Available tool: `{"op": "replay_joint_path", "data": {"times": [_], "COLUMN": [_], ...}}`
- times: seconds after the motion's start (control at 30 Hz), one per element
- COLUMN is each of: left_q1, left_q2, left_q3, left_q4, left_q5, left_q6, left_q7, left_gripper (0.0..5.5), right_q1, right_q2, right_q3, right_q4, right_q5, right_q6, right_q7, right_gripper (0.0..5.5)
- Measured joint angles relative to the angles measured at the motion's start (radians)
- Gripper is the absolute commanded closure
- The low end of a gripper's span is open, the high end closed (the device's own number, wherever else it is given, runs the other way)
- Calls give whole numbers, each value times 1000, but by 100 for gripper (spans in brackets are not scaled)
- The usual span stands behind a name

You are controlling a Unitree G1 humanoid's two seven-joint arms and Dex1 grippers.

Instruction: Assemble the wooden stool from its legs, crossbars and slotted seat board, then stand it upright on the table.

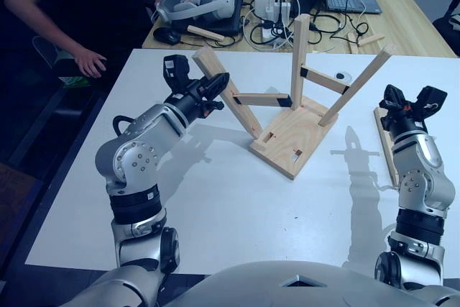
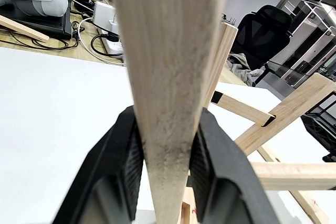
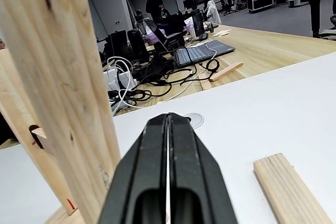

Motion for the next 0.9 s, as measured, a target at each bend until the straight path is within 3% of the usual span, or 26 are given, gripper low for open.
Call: {"op": "replay_joint_path", "data": {"times": [0.5,0.9], "left_q1": [46,-11], "left_q2": [-24,-16], "left_q3": [1,-129], "left_q4": [-8,39], "left_q5": [-37,38], "left_q6": [1,-53], "left_q7": [18,-25], "left_gripper": [447,447], "right_q1": [-24,17], "right_q2": [-10,-30], "right_q3": [2,49], "right_q4": [29,39], "right_q5": [-9,-39], "right_q6": [-21,-23], "right_q7": [5,75], "right_gripper": [550,550]}}
